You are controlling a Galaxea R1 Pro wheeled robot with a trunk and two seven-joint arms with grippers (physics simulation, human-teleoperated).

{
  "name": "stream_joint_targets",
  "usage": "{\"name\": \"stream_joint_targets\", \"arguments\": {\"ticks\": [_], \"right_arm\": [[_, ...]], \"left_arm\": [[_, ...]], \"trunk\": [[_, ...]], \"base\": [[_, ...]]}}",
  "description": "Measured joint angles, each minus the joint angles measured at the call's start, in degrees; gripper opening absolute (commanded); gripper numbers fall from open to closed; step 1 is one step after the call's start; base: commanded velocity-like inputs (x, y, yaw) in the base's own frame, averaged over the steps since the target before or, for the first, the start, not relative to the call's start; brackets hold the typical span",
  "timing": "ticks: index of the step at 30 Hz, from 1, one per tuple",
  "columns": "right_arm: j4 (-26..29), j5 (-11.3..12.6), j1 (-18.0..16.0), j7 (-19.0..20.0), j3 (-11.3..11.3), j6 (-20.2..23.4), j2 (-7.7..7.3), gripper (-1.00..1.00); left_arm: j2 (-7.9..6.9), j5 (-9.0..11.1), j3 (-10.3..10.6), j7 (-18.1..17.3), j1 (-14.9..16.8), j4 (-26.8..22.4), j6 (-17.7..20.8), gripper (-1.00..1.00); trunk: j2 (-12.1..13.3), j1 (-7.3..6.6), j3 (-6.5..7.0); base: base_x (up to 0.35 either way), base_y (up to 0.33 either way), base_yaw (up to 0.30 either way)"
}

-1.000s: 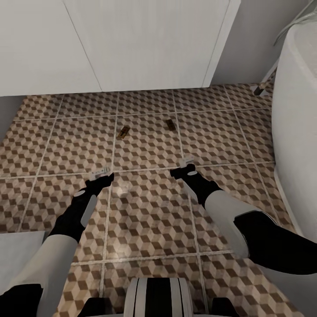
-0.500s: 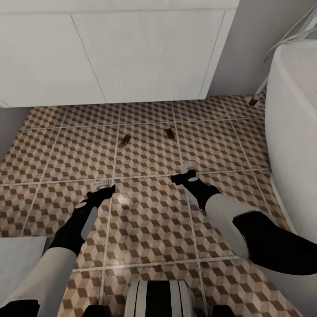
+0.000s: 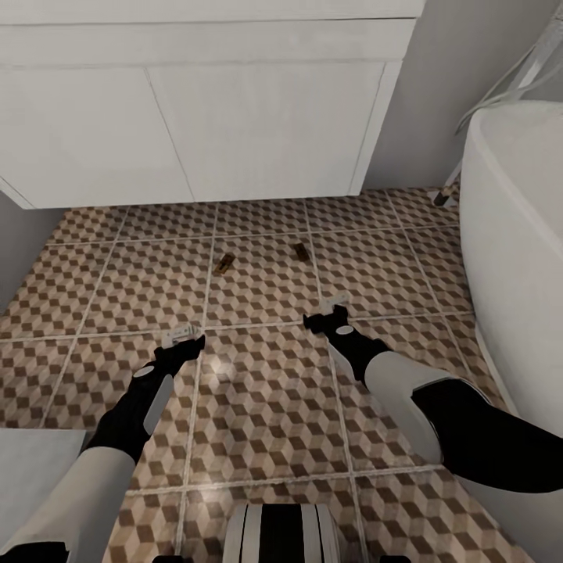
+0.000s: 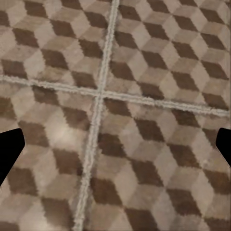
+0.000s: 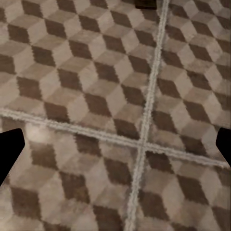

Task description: Take the four mousetraps from the cabinet in the bathroom and place them on the bathroom floor. Make sure all four end up on the same floor surface, and ensure that at least two of them are either under or directly next to the same bathroom sink.

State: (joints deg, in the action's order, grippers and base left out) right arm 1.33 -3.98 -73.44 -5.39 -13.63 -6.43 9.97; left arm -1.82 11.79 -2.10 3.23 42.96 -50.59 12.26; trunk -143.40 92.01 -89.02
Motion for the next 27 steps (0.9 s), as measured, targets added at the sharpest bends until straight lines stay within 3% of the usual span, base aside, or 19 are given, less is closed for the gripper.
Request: {"name": "stream_joint_targets", "arguments": {"ticks": [13,27], "right_arm": [[-0.1,0.0,1.8,0.1,0.0,-0.7,0.0,1.0],[-0.1,0.0,4.7,0.3,0.1,-1.1,0.0,1.0]], "left_arm": [[0.0,0.0,0.0,0.0,-0.1,0.1,0.0,1.0],[0.0,0.0,0.0,-0.1,-1.0,1.1,-0.1,1.0]], "trunk": [[0.2,-0.33,2.88],[5.8,-3.4,5.4]], "base": [[0.0,0.0,0.0],[0.0,0.0,0.0]]}}
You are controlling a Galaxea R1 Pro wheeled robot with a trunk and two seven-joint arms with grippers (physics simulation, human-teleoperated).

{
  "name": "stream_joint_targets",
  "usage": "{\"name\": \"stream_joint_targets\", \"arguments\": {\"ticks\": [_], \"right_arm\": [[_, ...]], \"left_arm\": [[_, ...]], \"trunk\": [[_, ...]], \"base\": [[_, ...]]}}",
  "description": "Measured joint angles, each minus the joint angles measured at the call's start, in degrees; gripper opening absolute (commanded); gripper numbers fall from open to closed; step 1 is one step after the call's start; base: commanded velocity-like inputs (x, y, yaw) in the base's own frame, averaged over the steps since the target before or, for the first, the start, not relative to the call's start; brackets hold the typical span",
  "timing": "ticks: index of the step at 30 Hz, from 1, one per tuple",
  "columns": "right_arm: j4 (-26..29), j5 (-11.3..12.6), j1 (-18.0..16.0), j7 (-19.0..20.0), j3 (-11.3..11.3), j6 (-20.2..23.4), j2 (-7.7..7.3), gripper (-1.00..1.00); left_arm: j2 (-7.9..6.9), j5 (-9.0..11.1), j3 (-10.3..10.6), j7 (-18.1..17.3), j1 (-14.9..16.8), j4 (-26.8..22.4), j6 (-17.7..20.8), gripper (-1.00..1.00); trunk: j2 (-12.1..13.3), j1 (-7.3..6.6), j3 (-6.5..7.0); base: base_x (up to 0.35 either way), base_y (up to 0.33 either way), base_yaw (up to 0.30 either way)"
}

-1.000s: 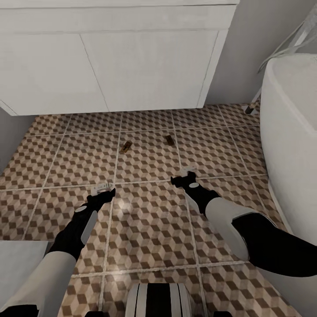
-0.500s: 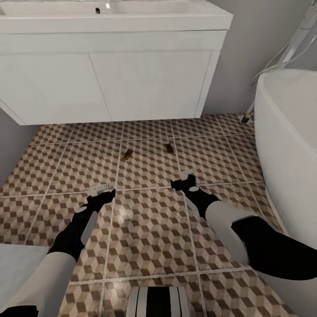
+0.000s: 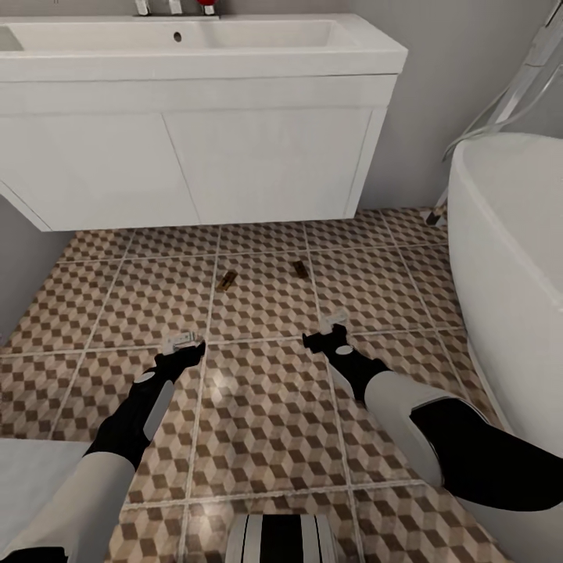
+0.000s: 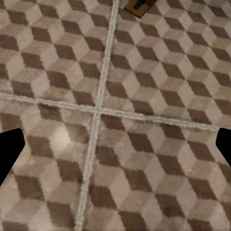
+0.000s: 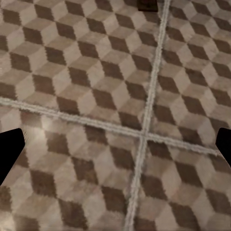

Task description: Take the four mousetraps from the cabinet in the bathroom and place them on the bathroom floor. Make sure all four end up on the same floor surface, and ensure that at least two of them are either under or directly next to the same bathroom sink.

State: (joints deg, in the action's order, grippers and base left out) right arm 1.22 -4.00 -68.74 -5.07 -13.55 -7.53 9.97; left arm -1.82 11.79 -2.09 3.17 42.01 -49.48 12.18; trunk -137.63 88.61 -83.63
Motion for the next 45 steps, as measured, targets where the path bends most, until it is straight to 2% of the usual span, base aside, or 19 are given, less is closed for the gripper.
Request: {"name": "stream_joint_targets", "arguments": {"ticks": [8,19,28,32,40,45], "right_arm": [[0.0,0.0,2.1,0.0,0.0,-2.9,0.0,1.0],[0.0,0.0,4.9,0.1,0.0,-4.3,-1.3,1.0],[0.0,0.1,7.5,0.2,0.1,-5.8,-1.88,1.0],[0.0,0.1,9.0,0.2,0.1,-7.8,-2.1,1.0],[0.0,0.0,11.1,0.2,0.1,-8.8,-2.29,1.0],[0.0,0.1,12.1,0.3,0.1,-9.1,-2.33,1.0]], "left_arm": [[0.0,0.0,0.0,0.0,-0.9,1.6,-1.1,1.0],[0.0,0.0,0.0,-0.1,-1.5,6.0,-3.2,1.0],[-0.01,-0.1,0.0,0.0,-2.0,14.9,-8.6,1.0],[-0.1,-0.1,0.0,0.0,-2.1,18.5,-9.8,1.0],[-0.18,0.0,0.0,-0.1,-2.8,23.4,-11.5,1.0],[-0.19,0.1,0.0,0.0,-3.2,27.5,-14.3,1.0]], "trunk": [[3.2,-1.76,1.44],[7.6,-4.17,3.41],[11.2,-6.15,5.02],[12.8,-7.03,5.74],[16.0,-8.79,7.18],[18.0,-9.88,8.07]], "base": [[0.0,0.0,0.0],[0.0,0.0,0.0],[0.0,0.0,0.0],[0.0,0.0,0.0],[0.0,0.0,0.0],[0.0,0.0,0.0]]}}
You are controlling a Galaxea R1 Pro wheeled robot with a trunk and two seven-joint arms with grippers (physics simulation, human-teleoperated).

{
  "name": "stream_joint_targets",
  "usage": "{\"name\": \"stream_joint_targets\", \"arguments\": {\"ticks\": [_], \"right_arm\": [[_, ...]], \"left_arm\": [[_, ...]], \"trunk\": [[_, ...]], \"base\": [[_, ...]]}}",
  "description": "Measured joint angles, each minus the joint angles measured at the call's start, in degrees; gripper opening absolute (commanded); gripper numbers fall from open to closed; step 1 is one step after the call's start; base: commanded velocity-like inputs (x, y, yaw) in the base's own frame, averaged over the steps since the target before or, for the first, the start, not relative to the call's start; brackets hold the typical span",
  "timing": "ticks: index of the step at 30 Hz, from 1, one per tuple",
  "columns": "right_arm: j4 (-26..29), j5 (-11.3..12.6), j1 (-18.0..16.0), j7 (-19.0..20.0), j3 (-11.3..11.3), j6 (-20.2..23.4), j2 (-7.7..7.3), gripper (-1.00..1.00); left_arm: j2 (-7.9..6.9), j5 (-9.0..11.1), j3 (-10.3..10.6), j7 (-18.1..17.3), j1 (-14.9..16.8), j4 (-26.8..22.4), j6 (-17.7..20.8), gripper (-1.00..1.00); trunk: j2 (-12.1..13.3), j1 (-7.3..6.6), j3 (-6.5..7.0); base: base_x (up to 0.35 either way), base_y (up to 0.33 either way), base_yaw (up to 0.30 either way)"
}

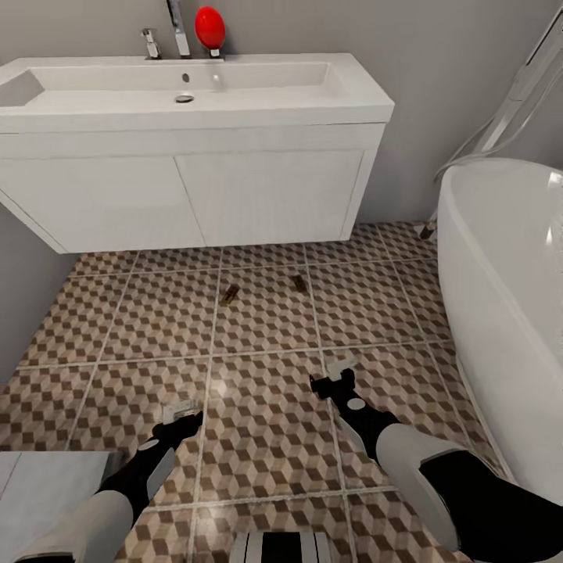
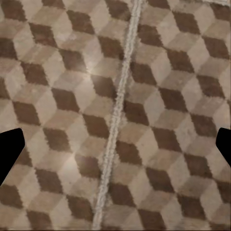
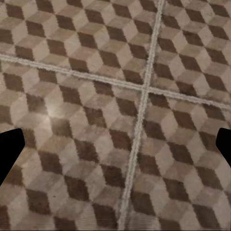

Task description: Take the four mousetraps from the cabinet in the bathroom and place them on the bathroom floor. Make sure all four end up on the same floor surface, and ensure that at least two of them are either under or directly next to the same bathroom sink.

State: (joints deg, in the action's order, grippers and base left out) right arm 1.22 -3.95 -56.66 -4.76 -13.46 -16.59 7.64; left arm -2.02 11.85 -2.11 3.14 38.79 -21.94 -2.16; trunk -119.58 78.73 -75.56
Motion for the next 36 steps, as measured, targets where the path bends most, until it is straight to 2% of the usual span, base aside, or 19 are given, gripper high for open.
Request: {"name": "stream_joint_targets", "arguments": {"ticks": [10,12,14,17,18,19,20,26,36], "right_arm": [[0.0,0.1,0.5,0.3,0.1,-3.3,-0.33,1.0],[0.1,0.1,0.5,1.5,-0.1,-3.8,-0.9,1.0],[0.1,0.0,0.5,3.1,-0.2,-3.9,-1.24,1.0],[0.1,0.0,0.5,4.1,-0.3,-4.0,-1.36,1.0],[0.1,0.0,0.5,4.4,-0.3,-4.2,-1.41,1.0],[0.1,0.0,0.5,4.8,-0.4,-5.2,-1.5,1.0],[0.1,0.0,0.5,4.8,-0.4,-6.0,-1.62,1.0],[0.0,0.0,0.7,4.7,-0.4,-9.0,-1.87,1.0],[0.1,-0.1,3.4,4.6,-0.4,-10.9,-1.92,1.0]], "left_arm": [[-0.01,0.1,0.1,-0.1,-1.0,3.7,-2.3,1.0],[-0.01,-0.2,0.1,-0.5,-1.7,4.2,-4.5,1.0],[-0.01,-0.9,0.2,-1.3,-2.4,5.3,-12.0,1.0],[0.05,-1.5,0.4,-1.7,-2.7,7.2,-18.4,1.0],[0.13,-1.8,0.7,-2.0,-2.8,8.6,-21.4,1.0],[0.29,-2.3,2.1,-2.3,-2.9,10.6,-24.8,1.0],[0.35,-2.5,2.9,-2.4,-2.9,11.3,-25.8,1.0],[0.46,-2.9,4.2,-2.5,-2.9,13.2,-27.4,1.0],[0.59,-3.0,4.7,-3.4,-3.0,14.1,-29.9,1.0]], "trunk": [[4.0,-2.2,1.8],[4.8,-2.64,2.16],[5.6,-3.08,2.51],[6.8,-3.74,3.05],[7.2,-3.95,3.23],[7.6,-4.17,3.41],[8.0,-4.39,3.59],[10.4,-5.71,4.67],[14.4,-7.91,6.46]], "base": [[0.0,0.0,0.0],[0.0,0.0,0.0],[0.0,0.0,0.0],[0.0,0.0,0.0],[0.0,0.0,0.0],[0.0,0.0,0.0],[0.0,0.0,0.0],[0.0,0.0,0.0],[0.0,0.0,0.0]]}}
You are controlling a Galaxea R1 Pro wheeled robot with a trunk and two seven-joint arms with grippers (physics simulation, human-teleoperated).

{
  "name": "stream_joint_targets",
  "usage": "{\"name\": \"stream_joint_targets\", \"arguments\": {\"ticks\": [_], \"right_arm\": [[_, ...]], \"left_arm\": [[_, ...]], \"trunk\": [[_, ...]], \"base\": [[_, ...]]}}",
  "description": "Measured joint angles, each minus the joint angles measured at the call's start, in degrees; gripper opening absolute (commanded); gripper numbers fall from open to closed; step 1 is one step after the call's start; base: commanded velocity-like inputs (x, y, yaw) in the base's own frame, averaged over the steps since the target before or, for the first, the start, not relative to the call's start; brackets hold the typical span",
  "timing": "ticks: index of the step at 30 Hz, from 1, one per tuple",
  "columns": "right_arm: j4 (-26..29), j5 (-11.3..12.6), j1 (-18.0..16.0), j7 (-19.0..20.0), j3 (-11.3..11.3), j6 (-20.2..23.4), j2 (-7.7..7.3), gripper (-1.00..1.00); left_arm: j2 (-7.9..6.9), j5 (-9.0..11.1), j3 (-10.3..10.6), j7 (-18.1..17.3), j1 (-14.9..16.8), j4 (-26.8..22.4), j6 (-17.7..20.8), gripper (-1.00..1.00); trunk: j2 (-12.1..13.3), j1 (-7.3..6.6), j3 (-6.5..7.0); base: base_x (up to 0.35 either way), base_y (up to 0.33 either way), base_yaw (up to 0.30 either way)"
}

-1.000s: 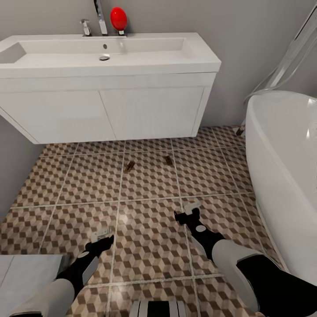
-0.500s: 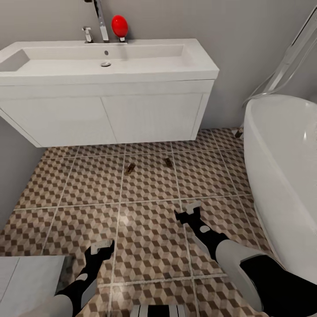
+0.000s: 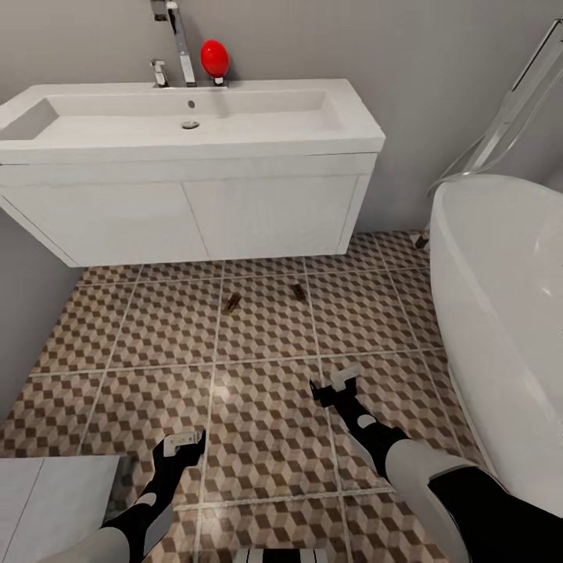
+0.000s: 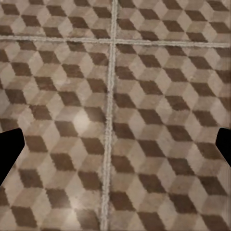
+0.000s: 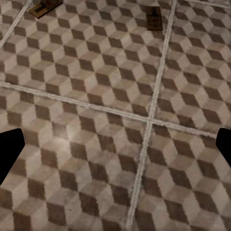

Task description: Take the four mousetraps from the cabinet in the bathroom and place them on the bathroom floor. Make sure all four end up on the same floor surface, and ensure that at least two of them are either under or directly next to the same bathroom sink.

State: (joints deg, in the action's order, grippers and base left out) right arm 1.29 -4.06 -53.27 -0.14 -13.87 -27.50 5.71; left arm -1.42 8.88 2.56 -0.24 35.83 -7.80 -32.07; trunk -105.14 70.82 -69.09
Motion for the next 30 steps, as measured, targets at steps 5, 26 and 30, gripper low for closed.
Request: {"name": "stream_joint_targets", "arguments": {"ticks": [5,26,30], "right_arm": [[0.0,0.0,0.4,-0.1,0.0,-1.3,-0.12,1.0],[0.0,0.0,1.7,-0.3,0.0,-2.0,-0.18,1.0],[0.0,0.0,2.0,-0.6,0.1,-2.1,-0.18,1.0]], "left_arm": [[0.04,0.0,0.1,-0.2,0.0,0.9,-0.3,1.0],[-0.01,0.0,0.0,-0.3,0.0,4.5,-0.5,1.0],[0.02,0.0,0.0,-0.3,0.0,4.5,-0.5,1.0]], "trunk": [[2.0,-1.1,0.9],[10.4,-5.71,4.67],[12.0,-6.59,5.39]], "base": [[0.0,0.0,0.0],[0.0,0.0,0.0],[0.0,0.0,0.0]]}}
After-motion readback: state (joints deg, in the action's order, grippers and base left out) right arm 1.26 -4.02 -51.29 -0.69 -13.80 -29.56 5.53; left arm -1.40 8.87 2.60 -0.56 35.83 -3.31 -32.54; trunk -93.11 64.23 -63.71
